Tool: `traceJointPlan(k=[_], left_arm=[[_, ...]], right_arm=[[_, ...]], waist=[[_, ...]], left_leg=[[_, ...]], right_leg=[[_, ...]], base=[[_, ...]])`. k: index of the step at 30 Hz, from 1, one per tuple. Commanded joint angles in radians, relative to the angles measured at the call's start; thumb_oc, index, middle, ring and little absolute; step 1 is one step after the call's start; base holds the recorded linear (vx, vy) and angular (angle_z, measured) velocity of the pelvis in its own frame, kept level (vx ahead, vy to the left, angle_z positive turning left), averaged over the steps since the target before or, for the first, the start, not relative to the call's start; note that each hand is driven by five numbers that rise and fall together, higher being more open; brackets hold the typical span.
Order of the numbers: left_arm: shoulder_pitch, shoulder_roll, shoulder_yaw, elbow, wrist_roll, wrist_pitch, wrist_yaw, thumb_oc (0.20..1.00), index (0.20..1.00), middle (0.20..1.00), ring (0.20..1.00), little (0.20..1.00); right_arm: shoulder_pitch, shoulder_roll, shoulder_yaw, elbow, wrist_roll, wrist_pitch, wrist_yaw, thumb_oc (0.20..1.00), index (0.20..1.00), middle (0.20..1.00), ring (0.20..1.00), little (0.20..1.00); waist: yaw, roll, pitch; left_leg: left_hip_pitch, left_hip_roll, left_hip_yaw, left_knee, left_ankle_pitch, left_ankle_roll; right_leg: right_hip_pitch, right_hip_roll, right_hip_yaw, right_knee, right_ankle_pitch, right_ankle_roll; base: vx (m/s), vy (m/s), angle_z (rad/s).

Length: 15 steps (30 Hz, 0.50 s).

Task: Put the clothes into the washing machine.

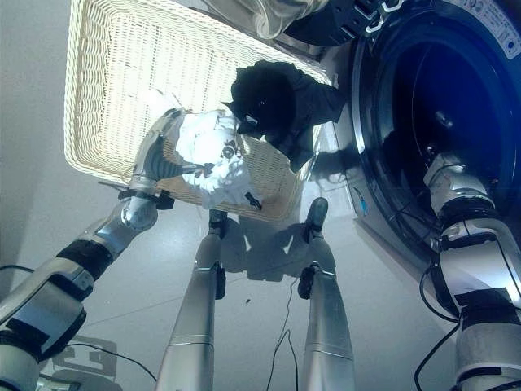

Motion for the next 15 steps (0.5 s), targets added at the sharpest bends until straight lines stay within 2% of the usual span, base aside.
traceJointPlan(k=[1, 3, 4, 7, 8, 11, 12, 14, 15], left_arm=[[0.025, -0.022, 0.053, -0.039, -0.032, -0.054, -0.041, 1.000, 1.000, 1.000, 1.000, 1.000], [0.025, -0.022, 0.053, -0.039, -0.032, -0.054, -0.041, 1.000, 1.000, 1.000, 1.000, 1.000], [0.028, -0.024, 0.038, -0.066, -0.053, -0.065, -0.099, 1.000, 1.000, 1.000, 1.000, 1.000], [0.028, -0.024, 0.038, -0.066, -0.053, -0.065, -0.099, 1.000, 1.000, 1.000, 1.000, 1.000], [0.054, -0.034, 0.017, -0.111, -0.098, -0.060, -0.173, 1.000, 1.000, 1.000, 1.000, 1.000], [0.054, -0.034, 0.017, -0.111, -0.098, -0.060, -0.173, 1.000, 1.000, 1.000, 1.000, 1.000], [0.056, -0.050, -0.010, -0.118, -0.084, 0.002, -0.240, 1.000, 1.000, 1.000, 1.000, 1.000], [0.056, -0.050, -0.010, -0.118, -0.084, 0.002, -0.240, 1.000, 1.000, 1.000, 1.000, 1.000], [0.039, -0.045, -0.040, -0.103, -0.048, 0.073, -0.321, 1.000, 1.000, 1.000, 1.000, 1.000]], right_arm=[[-0.005, -0.090, 0.057, 0.000, -0.062, -0.016, -0.038, 1.000, 1.000, 1.000, 1.000, 1.000], [-0.005, -0.090, 0.057, 0.000, -0.062, -0.016, -0.038, 1.000, 1.000, 1.000, 1.000, 1.000], [0.019, -0.075, 0.047, -0.021, -0.081, -0.019, -0.049, 1.000, 1.000, 1.000, 1.000, 1.000], [0.019, -0.075, 0.047, -0.021, -0.081, -0.019, -0.049, 1.000, 1.000, 1.000, 1.000, 1.000], [0.055, -0.045, 0.025, -0.034, -0.086, -0.032, -0.049, 1.000, 1.000, 1.000, 1.000, 1.000], [0.055, -0.045, 0.025, -0.034, -0.086, -0.032, -0.049, 1.000, 1.000, 1.000, 1.000, 1.000], [0.076, -0.016, 0.014, -0.044, -0.085, -0.045, -0.041, 1.000, 1.000, 1.000, 1.000, 1.000], [0.076, -0.016, 0.014, -0.044, -0.085, -0.045, -0.041, 1.000, 1.000, 1.000, 1.000, 1.000], [0.075, -0.005, 0.017, -0.057, -0.086, -0.049, -0.033, 1.000, 1.000, 1.000, 1.000, 1.000]], waist=[[-0.027, 0.078, -0.021], [-0.027, 0.078, -0.021], [-0.029, 0.081, -0.021], [-0.029, 0.081, -0.021], [-0.029, 0.086, -0.021], [-0.029, 0.086, -0.021], [-0.034, 0.079, -0.021], [-0.034, 0.079, -0.021], [-0.042, 0.075, -0.021]], left_leg=[[0.003, -0.099, 0.005, 0.012, -0.040, 0.087], [0.003, -0.099, 0.005, 0.012, -0.040, 0.087], [0.000, -0.101, 0.008, 0.011, -0.041, 0.088], [0.000, -0.101, 0.008, 0.011, -0.041, 0.088], [-0.007, -0.103, 0.008, 0.014, -0.044, 0.090], [-0.007, -0.103, 0.008, 0.014, -0.044, 0.090], [-0.012, -0.102, 0.010, 0.012, -0.046, 0.091], [-0.012, -0.102, 0.010, 0.012, -0.046, 0.091], [-0.012, -0.100, 0.014, 0.010, -0.046, 0.091]], right_leg=[[0.026, 0.056, -0.079, 0.000, 0.007, 0.075], [0.026, 0.056, -0.079, 0.000, 0.007, 0.075], [0.021, 0.058, -0.077, -0.003, 0.010, 0.076], [0.021, 0.058, -0.077, -0.003, 0.010, 0.076], [0.012, 0.059, -0.075, -0.002, 0.013, 0.078], [0.012, 0.059, -0.075, -0.002, 0.013, 0.078], [0.008, 0.060, -0.074, -0.007, 0.020, 0.081], [0.008, 0.060, -0.074, -0.007, 0.020, 0.081], [0.007, 0.064, -0.070, -0.012, 0.027, 0.083]], base=[[0.00, 0.000, 0.00], [0.00, 0.000, 0.00], [0.00, 0.000, 0.00], [0.00, 0.000, 0.00], [0.00, 0.000, 0.00], [0.00, 0.000, 0.00], [0.00, 0.000, 0.00], [0.00, 0.000, 0.00], [0.00, 0.000, 0.00]])
